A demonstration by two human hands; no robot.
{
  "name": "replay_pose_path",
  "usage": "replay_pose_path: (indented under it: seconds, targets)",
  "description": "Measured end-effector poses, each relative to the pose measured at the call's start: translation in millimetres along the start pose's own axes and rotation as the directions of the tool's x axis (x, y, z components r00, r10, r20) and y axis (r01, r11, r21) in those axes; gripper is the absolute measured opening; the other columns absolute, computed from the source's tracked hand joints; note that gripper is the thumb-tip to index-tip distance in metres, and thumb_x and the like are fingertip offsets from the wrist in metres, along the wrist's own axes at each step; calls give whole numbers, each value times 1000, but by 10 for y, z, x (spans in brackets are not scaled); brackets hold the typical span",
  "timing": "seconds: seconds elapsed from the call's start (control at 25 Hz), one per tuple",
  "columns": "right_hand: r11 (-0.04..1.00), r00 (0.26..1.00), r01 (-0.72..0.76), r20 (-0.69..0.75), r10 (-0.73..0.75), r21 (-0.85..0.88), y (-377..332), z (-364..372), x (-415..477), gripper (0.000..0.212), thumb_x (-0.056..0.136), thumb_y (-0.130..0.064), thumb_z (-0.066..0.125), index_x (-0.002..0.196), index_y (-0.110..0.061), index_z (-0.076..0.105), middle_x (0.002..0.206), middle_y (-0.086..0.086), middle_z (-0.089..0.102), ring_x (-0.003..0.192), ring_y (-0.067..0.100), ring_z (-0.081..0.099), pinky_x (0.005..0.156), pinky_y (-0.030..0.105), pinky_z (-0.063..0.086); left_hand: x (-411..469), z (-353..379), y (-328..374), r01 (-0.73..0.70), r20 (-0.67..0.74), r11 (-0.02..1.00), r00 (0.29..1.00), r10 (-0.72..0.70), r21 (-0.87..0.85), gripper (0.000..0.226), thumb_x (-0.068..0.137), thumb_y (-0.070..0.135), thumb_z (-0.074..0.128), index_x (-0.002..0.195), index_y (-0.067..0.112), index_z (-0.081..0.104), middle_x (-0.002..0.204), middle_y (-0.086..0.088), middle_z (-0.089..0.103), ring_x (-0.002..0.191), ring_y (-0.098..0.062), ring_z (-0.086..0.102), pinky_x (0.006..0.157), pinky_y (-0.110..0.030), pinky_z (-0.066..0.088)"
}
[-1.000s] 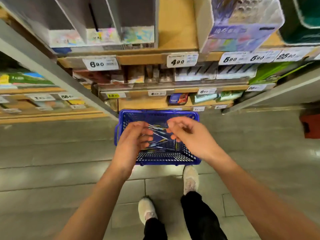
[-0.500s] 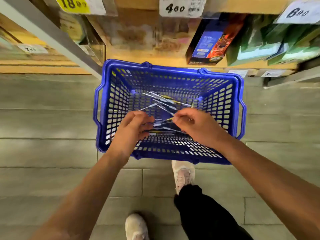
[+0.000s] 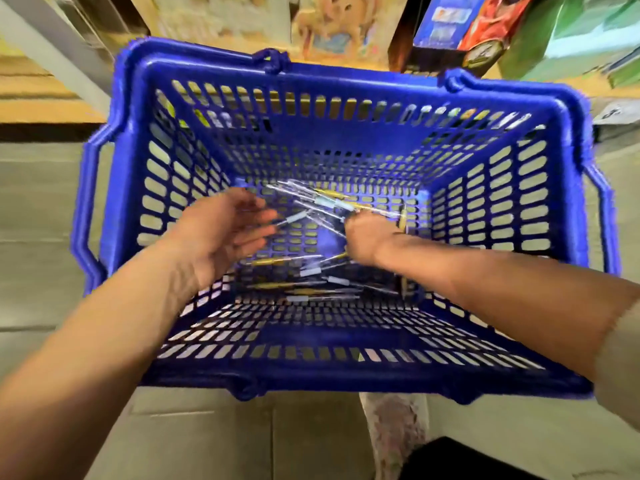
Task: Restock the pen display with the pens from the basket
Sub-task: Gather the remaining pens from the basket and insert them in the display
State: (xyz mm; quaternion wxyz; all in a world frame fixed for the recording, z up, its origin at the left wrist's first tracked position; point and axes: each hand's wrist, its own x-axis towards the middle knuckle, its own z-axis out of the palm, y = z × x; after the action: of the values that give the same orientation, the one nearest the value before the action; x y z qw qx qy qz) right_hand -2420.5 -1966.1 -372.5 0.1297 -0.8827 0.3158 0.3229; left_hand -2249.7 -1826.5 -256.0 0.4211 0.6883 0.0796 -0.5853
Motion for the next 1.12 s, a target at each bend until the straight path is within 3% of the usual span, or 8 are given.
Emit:
replay_pose_path:
  seconds: [0.16,0.36,0.48,0.56,0.72,0.8,0.92,1.12]
  targets:
    - [997,995,70,-74,-73,-45,114,80,-23,27,92,0,50,116,-3,61,118,21,64,107,38,66,84,41,55,-17,-26,34,-27,28,999,999,26,41,23,101,24,45,83,19,59,92,-2,73,87,-19,67,82,-31,49]
    - [992,991,92,88,-99,84,208,-306,-147,18,95,-25,64,108,-13,69,107,7,72,96,26,68,85,31,56,-135,78,22,-75,34,986,997,71,147,20,102,19,47,88,16,61,94,-5,72,93,-21,65,89,-35,51]
    - [622,966,61,112,-235,780,-4,-451,-380,11,91,-16,73,100,-17,65,86,0,70,77,17,70,81,31,60,-178,140,-138,-173,17,940,984,176,295,12,101,11,53,94,13,63,100,-12,66,93,-23,59,81,-34,52]
    - [395,930,98,58,-364,913,-179,-423,-483,12,90,-10,74,98,-17,67,80,0,67,69,7,67,74,23,60,-176,167,-234,-232,57,930,973,225,285,12,102,7,55,96,9,65,105,-16,69,89,-22,63,65,-25,55]
    - [216,848,117,15,-530,969,-337,-348,-470,12,91,-12,73,98,-21,70,85,-1,73,84,10,71,86,27,59,-128,63,-203,-262,48,954,965,257,149,14,103,9,55,89,12,57,94,-11,71,77,-21,68,65,-25,58]
    - [383,871,132,77,-485,914,-236,-311,-341,17,91,-16,74,106,-21,70,92,-5,75,90,11,73,82,22,57,-126,-13,-152,-268,31,955,963,266,128,14,102,12,59,88,14,59,87,-7,70,75,-20,67,65,-28,60]
    - [892,945,244,112,-306,380,27,-169,-106,27,90,-26,75,115,-25,66,94,-16,66,97,11,68,81,19,48,-173,-97,-115,-250,33,959,968,248,136,9,97,17,67,89,17,64,85,-2,72,77,-19,67,62,-30,61]
    - [928,938,346,80,-338,-136,124,161,-5,21,88,-21,72,95,-30,54,92,-11,53,86,16,58,78,38,57,-257,-166,-112,-287,37,952,958,285,106,9,94,21,71,88,19,65,79,1,73,68,-13,67,56,-25,58]
